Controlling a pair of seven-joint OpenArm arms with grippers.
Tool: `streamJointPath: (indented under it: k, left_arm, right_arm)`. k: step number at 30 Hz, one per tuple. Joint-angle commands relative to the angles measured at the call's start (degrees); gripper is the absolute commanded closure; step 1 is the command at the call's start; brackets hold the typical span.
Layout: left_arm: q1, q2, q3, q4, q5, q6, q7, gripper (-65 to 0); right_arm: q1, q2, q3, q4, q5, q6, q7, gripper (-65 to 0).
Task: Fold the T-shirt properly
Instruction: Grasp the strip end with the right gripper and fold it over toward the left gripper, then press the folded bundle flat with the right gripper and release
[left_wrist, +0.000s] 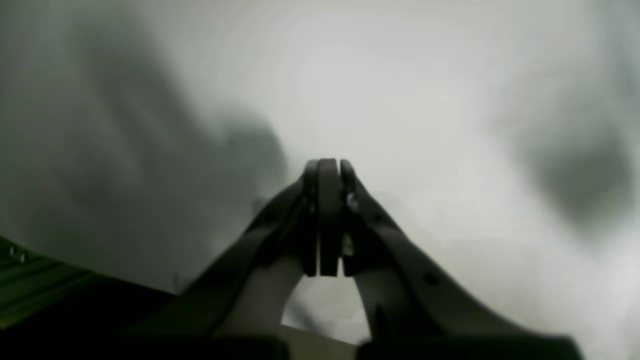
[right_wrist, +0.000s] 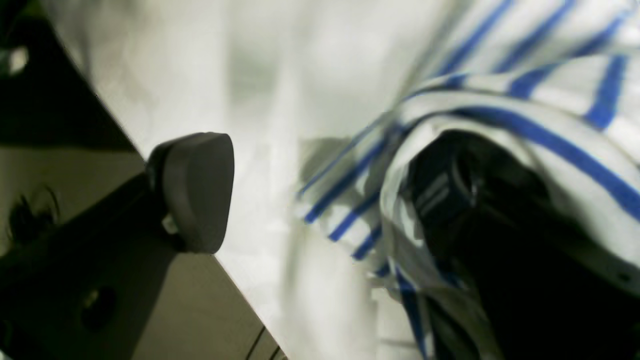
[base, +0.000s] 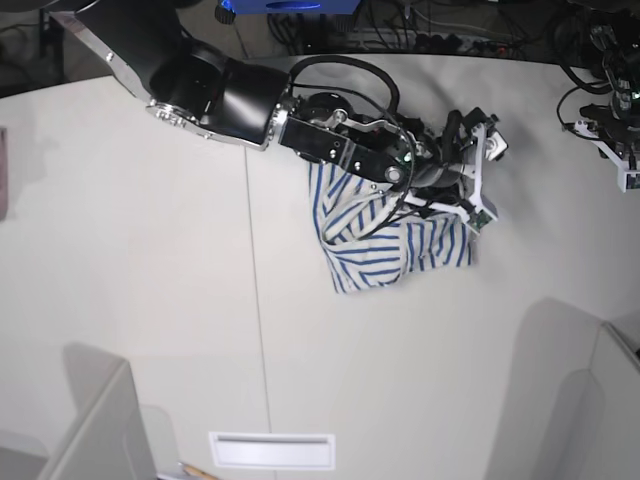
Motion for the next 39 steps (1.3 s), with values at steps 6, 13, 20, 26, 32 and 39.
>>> streamJointPath:
  k: [6, 13, 20, 26, 32, 39]
  left_arm:
    - [-0.3, -1.2, -0.5, 0.7, 0.3, 0.1, -0.7, 0.0]
    - [-0.3, -1.2, -0.5, 0.3, 0.3, 0.2, -0.7, 0.0]
    - [-0.3, -1.9, -2.1, -0.1, 0.3, 0.1, -0.7, 0.0]
    - [-0.3, -1.9, -6.4, -0.1, 0.3, 0.0, -0.7, 0.0]
    - [0.1, -1.9, -7.0, 0.1, 0.3, 0.0, -0.7, 0.0]
    - [0.1, -1.9, -7.0, 0.4, 0.3, 0.0, -0.7, 0.0]
  right_arm:
    - [1.7, -0.9, -3.7, 3.2, -0.1, 0.4, 1.9, -51.5]
    - [2.9, -0.4, -4.4, 11.6, -0.1, 0.0, 1.4, -51.5]
    - [0.3, 8.6, 6.9, 18.8, -0.1, -3.1, -1.8, -40.5]
    - [-6.4, 13.8, 16.6, 21.7, -0.1, -3.3, -1.8, 0.0]
    - [-7.4, 11.3, 17.3, 12.7, -0.1, -3.3, -4.4, 0.0]
    - [-6.2, 7.3, 17.0, 4.3, -0.1, -2.9, -5.1, 0.0]
